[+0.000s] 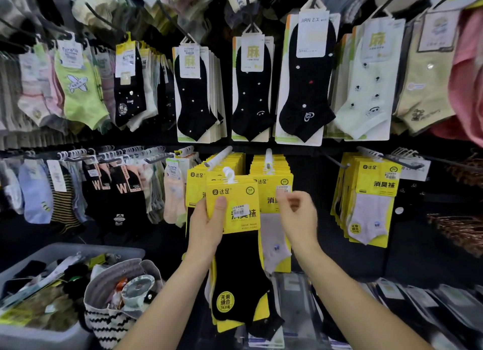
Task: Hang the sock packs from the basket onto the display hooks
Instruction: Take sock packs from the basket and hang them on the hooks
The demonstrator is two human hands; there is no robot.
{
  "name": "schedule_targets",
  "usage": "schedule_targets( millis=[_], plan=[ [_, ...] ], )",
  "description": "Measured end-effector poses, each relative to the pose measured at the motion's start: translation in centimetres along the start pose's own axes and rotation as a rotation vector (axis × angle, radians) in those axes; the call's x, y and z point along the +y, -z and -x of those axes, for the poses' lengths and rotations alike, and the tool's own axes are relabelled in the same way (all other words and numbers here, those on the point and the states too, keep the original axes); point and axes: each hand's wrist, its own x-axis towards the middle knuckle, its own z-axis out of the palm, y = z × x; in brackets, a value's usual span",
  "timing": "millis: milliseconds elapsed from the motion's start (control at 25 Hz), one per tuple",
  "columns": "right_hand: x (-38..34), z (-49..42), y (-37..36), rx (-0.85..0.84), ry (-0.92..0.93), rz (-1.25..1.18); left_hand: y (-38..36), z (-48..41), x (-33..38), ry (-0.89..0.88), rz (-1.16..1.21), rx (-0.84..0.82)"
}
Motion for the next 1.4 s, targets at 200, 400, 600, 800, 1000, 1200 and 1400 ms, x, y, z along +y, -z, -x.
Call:
schedule_targets(
  millis=[200,400,600,800,1000,1200,1400],
  plan=[
    [-1.2,0.7,-0.9,-0.137,0.040,0.044,-2.7,0.5,0.6,0.025,0.059,-0.039],
    [-0.2,0.1,0.4,-0.116,-0.069,-0.049,-2.9,0.7,0.0,0.099,0.115,-0.055],
    [-0.2,-1.7,1.6,-0.046,-0.042,-0.143,-0.9,0.0,-0.2,0.048,0.022,0.051],
    [-0.3,-2.8,0.5,-0.032,-0.008,-0.031,1.7,-0.1,0.4,-0.031,-0.055,0.087],
    [0.4,-3.0,-1.0,-0.037,-0.030,0.055,3.3,-0.2,-1.2,-0.036,-0.050,0.095],
    [0.8,-2.3,-0.8,-0.028,-0.077,0.097,2.6,0.4,-0.3,-0.064,-0.032,0.062],
    [0.3,0.6,-0.6,0.036,0.034,-0.029,-0.3,0.7,-0.5,-0.009,0.012,0.030]
  ],
)
